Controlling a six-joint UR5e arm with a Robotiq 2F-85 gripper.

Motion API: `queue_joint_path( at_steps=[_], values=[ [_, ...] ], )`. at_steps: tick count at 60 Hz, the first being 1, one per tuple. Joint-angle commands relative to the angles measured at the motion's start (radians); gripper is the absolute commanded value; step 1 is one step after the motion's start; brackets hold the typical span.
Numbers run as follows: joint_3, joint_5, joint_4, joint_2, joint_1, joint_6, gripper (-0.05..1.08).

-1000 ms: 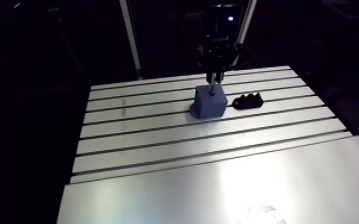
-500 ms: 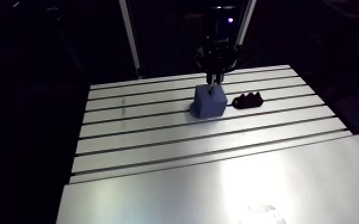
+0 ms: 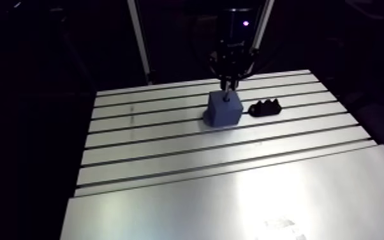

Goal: Pick up the M10 bolt and insert it into the hex recess until seated.

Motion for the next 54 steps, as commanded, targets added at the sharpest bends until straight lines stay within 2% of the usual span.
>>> queue_joint_path(
  at_steps=[1,54],
  values=[
    [-0.001,-0.001,-0.002,0.0,0.001,0.0,1.07],
    [-0.001,-0.003,0.0,0.012,0.001,0.001,1.07]
  ],
)
